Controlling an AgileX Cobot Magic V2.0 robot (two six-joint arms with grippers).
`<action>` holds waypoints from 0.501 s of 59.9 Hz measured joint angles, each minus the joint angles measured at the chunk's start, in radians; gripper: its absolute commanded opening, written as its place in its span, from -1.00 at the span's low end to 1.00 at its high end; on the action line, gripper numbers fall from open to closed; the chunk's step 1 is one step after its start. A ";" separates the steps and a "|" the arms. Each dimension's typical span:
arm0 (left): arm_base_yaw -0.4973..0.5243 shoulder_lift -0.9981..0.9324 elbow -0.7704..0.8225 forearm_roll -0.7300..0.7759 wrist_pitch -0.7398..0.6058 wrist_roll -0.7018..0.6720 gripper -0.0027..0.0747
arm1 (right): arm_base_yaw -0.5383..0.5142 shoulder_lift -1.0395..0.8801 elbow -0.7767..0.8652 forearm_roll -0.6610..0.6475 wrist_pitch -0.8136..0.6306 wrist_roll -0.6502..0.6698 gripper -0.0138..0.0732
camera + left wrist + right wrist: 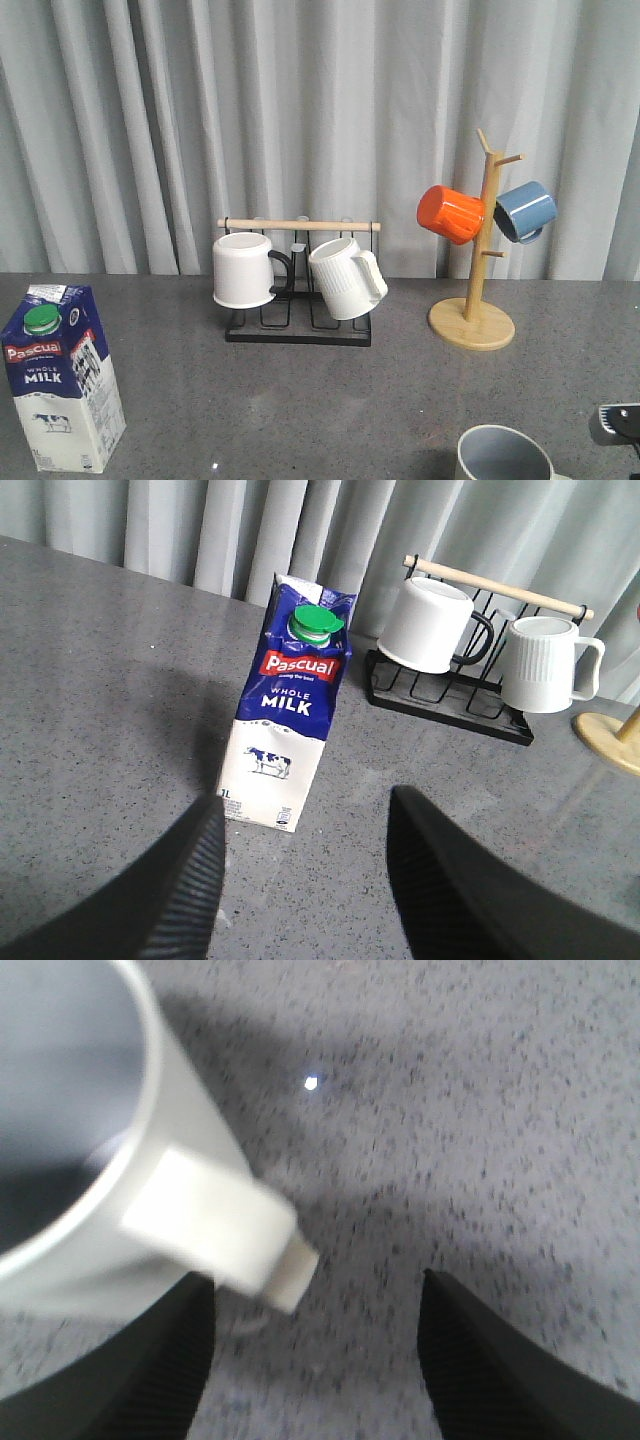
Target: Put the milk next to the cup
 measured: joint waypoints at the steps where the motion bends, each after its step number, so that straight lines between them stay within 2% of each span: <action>1: 0.000 0.000 0.000 0.000 0.000 0.000 0.02 | 0.000 0.011 -0.002 0.006 -0.007 -0.007 0.29; 6: 0.000 0.000 0.000 0.000 0.000 0.000 0.02 | 0.000 0.057 -0.015 0.031 -0.032 -0.053 0.24; 12: 0.000 0.000 0.000 0.000 0.000 0.000 0.02 | 0.000 0.109 -0.036 0.041 -0.058 -0.098 0.05; 25: 0.000 0.000 0.000 0.000 0.016 0.000 0.02 | 0.000 0.162 -0.048 0.047 -0.091 -0.146 -0.71; 30: 0.000 0.000 0.000 0.000 0.030 0.000 0.02 | 0.000 0.162 -0.048 0.049 -0.103 -0.151 -0.71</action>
